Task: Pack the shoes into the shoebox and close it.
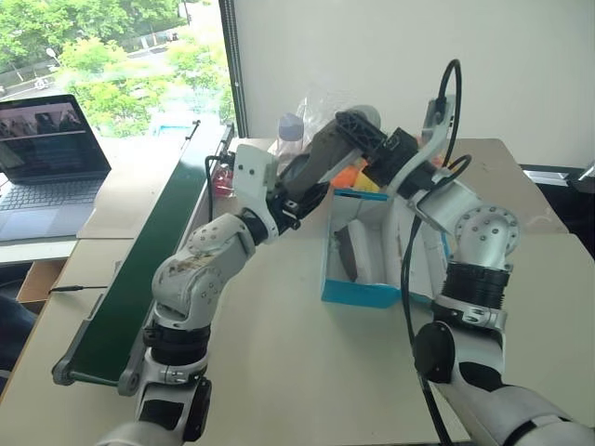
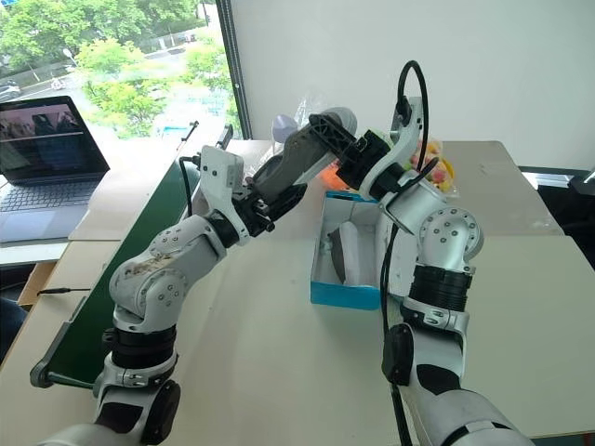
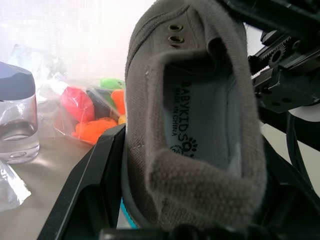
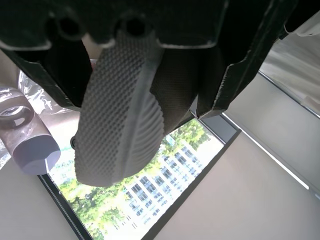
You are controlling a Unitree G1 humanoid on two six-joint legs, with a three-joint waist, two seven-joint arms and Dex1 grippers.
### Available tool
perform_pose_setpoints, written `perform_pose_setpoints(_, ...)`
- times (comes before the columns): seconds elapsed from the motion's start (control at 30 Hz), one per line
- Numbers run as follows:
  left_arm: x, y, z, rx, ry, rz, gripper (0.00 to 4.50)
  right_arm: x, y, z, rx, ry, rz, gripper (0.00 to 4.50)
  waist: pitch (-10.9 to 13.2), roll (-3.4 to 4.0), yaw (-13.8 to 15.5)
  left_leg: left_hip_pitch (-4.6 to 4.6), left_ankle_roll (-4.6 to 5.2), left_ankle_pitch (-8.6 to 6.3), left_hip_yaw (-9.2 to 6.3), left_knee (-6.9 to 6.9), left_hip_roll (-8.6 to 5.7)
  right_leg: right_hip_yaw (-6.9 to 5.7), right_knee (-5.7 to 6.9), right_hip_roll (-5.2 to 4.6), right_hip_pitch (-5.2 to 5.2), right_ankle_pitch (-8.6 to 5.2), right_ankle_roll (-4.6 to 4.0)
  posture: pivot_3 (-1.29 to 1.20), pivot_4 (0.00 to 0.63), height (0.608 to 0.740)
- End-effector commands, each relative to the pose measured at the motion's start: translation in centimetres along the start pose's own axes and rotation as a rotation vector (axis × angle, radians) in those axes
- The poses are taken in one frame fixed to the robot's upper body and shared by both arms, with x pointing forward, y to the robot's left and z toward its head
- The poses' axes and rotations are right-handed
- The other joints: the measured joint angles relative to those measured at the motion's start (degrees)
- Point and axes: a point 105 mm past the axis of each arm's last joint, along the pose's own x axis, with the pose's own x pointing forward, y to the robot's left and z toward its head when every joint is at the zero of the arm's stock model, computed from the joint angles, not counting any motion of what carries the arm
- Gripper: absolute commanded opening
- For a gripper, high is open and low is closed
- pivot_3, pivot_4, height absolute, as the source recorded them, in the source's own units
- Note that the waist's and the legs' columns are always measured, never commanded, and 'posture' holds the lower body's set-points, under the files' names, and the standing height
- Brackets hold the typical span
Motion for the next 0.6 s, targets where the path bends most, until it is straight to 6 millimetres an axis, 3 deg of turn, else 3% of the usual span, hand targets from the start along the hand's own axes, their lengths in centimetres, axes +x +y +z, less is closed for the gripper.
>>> perform_pose_setpoints(0.03, -0.1, -1.5, 1.3, 0.015, -0.041, -0.07, 2.6, 0.2, 1.2, 1.1, -0.03, -0.043, 0.039, 1.88, 0.0, 0.0, 0.0, 0.0, 0.0, 0.0, 0.0, 0.0, 0.0, 0.0, -0.01, 0.0, 0.0, 0.0, 0.0, 0.0, 0.15, 0.74)
perform_pose_setpoints(0.13, -0.2, -1.0, 1.2, 0.03, -0.025, -0.054, 2.6, 0.2, 1.1, 1.1, -0.032, -0.043, 0.034, 0.9, 0.0, 0.0, 0.0, 0.01, 0.0, 0.0, 0.0, 0.0, 0.0, 0.0, 0.0, 0.0, 0.01, 0.0, 0.0, 0.0, 0.15, 0.74)
perform_pose_setpoints(0.2, -0.6, 0.6, 1.7, 0.03, -0.035, 0.012, 3.57, 0.2, 0.9, 1.3, -0.054, -0.043, 0.019, 0.5, 0.0, 0.0, 0.0, 0.01, 0.0, 0.0, -0.01, 0.0, 0.0, 0.0, 0.0, 0.0, 0.01, 0.0, 0.0, 0.0, 0.15, 0.74)
perform_pose_setpoints(0.3, -1.3, 1.8, 1.9, 0.089, 0.0, 0.021, 4.45, 0.1, 0.1, 2.0, -0.148, -0.039, -0.049, 0.5, 0.0, 0.01, -0.1, 0.0, 0.0, 0.0, 0.0, 0.0, 0.0, 0.0, 0.0, 0.01, 0.0, 0.0, 0.0, 0.0, 0.15, 0.74)
perform_pose_setpoints(0.47, -2.1, 2.6, 2.0, 0.141, 0.032, -0.013, 4.45, -0.3, -1.4, 3.8, -0.372, 0.022, -0.194, 0.5, 0.0, 0.01, 0.1, 0.0, -0.01, 0.0, 0.0, 0.0, -0.01, 0.01, -0.03, 0.0, -0.03, -0.02, 0.01, 0.0, 0.15, 0.74)
perform_pose_setpoints(0.6, -2.0, 3.1, 1.5, 0.172, 0.054, -0.004, 4.45, -1.5, -3.4, 3.7, -0.559, 0.208, -0.327, 0.5, 0.0, 0.01, 0.1, -0.03, 0.0, -0.01, 0.02, -0.02, -0.02, 0.02, -0.06, -0.01, -0.05, -0.03, 0.01, 0.0, 0.15, 0.74)
